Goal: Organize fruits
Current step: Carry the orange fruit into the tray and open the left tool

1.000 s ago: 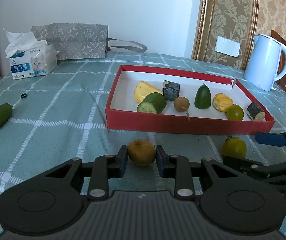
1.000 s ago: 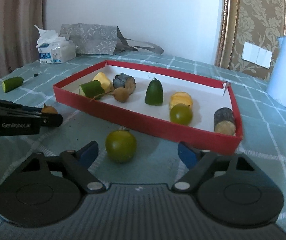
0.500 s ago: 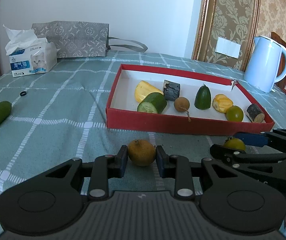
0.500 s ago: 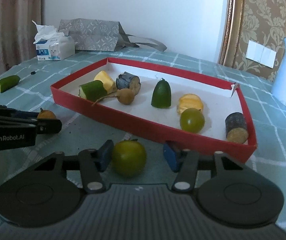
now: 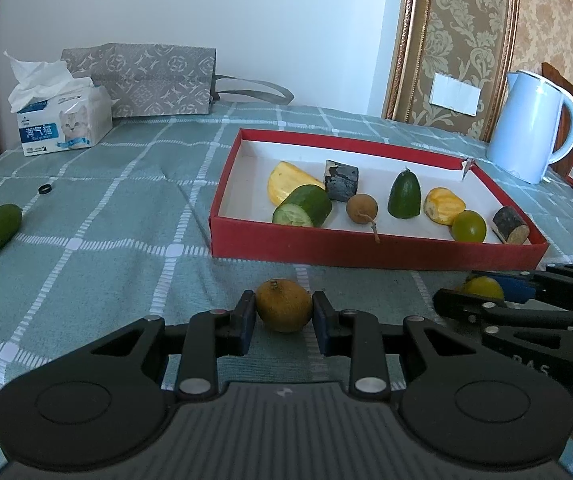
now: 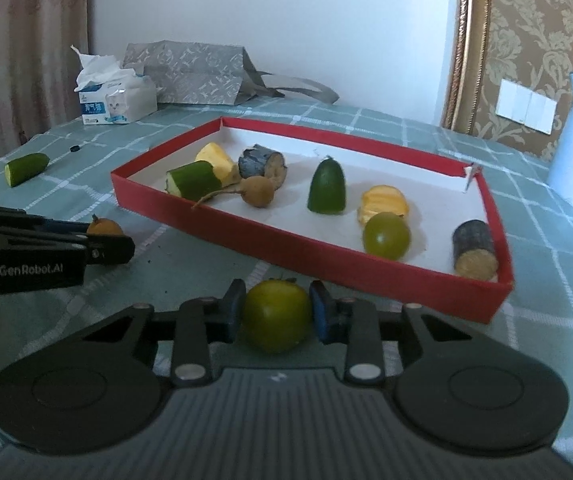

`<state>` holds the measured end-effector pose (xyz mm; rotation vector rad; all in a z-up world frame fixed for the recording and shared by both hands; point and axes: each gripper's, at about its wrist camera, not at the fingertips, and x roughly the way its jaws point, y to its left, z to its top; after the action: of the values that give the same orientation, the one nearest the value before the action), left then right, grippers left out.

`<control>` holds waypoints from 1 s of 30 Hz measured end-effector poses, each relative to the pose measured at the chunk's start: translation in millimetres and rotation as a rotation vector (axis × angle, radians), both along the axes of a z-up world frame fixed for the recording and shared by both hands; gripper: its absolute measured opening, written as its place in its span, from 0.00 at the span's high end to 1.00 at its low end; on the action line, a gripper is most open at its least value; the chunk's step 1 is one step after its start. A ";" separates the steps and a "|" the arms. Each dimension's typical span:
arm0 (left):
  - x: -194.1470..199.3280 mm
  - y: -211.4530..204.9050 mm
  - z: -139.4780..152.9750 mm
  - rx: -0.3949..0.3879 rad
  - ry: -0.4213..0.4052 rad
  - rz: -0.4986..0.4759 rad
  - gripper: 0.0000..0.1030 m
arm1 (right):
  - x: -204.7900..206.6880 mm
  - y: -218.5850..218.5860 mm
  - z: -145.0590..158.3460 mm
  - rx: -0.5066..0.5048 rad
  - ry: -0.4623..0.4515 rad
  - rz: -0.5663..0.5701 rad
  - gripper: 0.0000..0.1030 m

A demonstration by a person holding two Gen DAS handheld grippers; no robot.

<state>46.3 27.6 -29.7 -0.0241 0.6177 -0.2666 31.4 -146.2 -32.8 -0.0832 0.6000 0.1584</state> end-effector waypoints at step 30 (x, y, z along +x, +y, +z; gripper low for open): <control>45.4 -81.2 37.8 0.010 -0.067 -0.175 0.72 | -16.7 -41.8 1.0 0.029 -0.021 -0.107 0.69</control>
<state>91.7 -53.5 8.0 0.0487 0.5552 -0.4317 14.8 -188.0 -31.9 -0.0248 0.5799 0.0618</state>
